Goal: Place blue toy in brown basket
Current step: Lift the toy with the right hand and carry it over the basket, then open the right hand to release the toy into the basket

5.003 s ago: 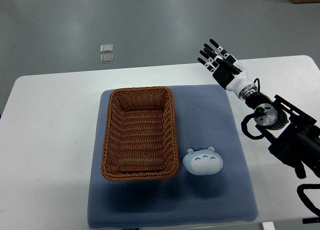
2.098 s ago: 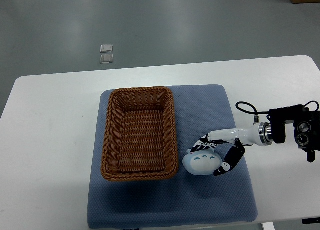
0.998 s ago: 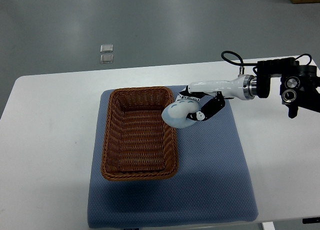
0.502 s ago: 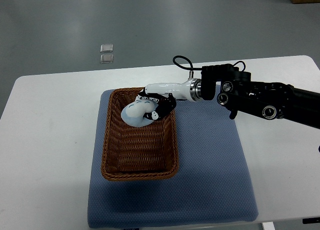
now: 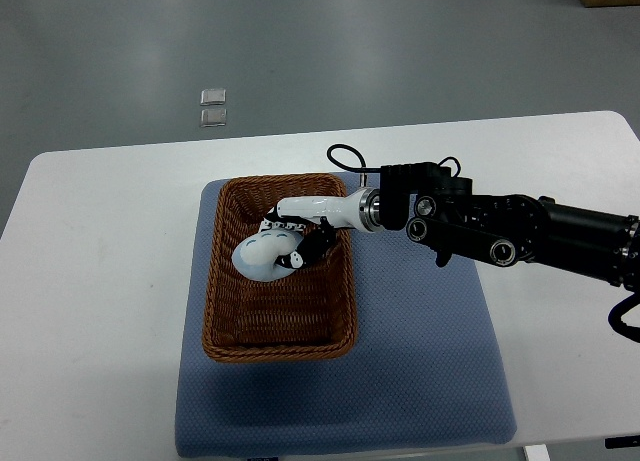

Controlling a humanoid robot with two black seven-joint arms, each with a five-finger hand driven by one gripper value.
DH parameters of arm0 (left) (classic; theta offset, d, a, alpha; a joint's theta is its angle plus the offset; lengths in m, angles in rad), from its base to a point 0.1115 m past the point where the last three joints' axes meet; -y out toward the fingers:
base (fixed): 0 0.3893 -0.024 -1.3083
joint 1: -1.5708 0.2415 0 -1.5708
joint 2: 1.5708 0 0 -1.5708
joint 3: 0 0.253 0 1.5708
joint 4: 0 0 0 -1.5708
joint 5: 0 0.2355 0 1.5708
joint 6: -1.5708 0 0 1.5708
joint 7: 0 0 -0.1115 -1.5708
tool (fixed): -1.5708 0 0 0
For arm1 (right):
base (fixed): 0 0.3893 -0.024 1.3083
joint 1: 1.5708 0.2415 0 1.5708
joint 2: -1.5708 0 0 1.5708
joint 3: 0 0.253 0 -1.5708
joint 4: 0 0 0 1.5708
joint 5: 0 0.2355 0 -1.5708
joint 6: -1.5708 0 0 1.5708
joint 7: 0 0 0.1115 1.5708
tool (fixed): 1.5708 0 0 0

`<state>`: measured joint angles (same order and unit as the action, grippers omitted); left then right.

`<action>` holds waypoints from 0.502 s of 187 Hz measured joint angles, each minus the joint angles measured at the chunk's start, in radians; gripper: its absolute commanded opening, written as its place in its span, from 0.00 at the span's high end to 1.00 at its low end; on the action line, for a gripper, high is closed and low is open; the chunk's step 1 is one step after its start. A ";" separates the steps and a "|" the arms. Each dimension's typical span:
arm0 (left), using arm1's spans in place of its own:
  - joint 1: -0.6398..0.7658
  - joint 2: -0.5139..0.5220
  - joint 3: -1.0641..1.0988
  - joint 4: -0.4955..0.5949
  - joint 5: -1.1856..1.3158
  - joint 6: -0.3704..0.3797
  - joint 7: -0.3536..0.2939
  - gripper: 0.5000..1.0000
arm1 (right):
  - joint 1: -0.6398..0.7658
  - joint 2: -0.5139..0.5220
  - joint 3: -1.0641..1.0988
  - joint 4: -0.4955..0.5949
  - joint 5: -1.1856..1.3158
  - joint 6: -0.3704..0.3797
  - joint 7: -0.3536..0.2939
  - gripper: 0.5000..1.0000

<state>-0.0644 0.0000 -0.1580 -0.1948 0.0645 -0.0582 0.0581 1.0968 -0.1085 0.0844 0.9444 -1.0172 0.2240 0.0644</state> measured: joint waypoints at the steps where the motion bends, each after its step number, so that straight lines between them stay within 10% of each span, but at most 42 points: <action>1: 0.000 0.000 0.000 0.000 0.000 0.000 0.000 0.00 | 0.000 0.000 0.000 0.000 0.000 0.000 0.000 0.79; 94: 0.000 0.000 0.000 0.000 0.000 0.000 0.000 0.00 | 0.000 -0.009 -0.005 -0.003 -0.004 0.016 0.023 0.41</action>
<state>-0.0645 0.0000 -0.1579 -0.1947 0.0645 -0.0582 0.0581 1.0973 -0.1178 0.0799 0.9413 -1.0213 0.2399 0.0875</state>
